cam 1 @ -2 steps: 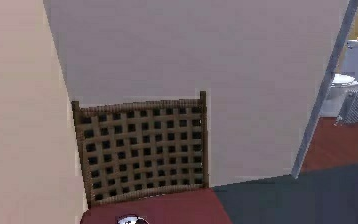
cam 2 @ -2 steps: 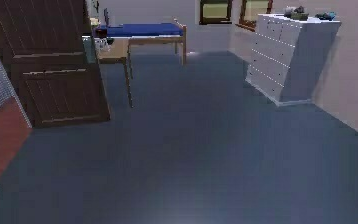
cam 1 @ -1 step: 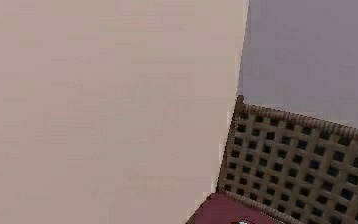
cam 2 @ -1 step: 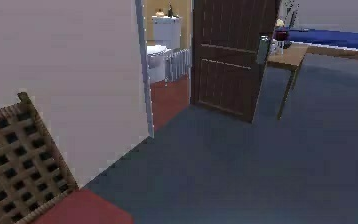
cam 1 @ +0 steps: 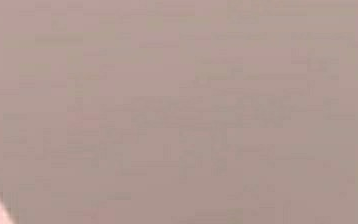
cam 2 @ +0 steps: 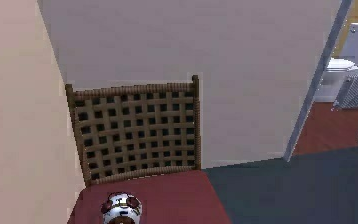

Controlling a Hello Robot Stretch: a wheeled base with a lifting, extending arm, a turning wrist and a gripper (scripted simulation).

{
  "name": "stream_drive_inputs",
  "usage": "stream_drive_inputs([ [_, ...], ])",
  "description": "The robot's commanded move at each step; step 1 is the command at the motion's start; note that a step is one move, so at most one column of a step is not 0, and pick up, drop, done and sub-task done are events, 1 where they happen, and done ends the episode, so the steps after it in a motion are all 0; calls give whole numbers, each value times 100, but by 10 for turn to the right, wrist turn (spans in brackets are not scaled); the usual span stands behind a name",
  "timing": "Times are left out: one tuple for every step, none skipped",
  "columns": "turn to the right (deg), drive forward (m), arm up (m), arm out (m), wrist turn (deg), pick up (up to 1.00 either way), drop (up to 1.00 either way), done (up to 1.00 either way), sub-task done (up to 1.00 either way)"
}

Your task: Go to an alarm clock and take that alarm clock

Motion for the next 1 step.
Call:
stream_drive_inputs([
  [-150, 0, 0, 0, 0, 0, 0, 0, 0],
])
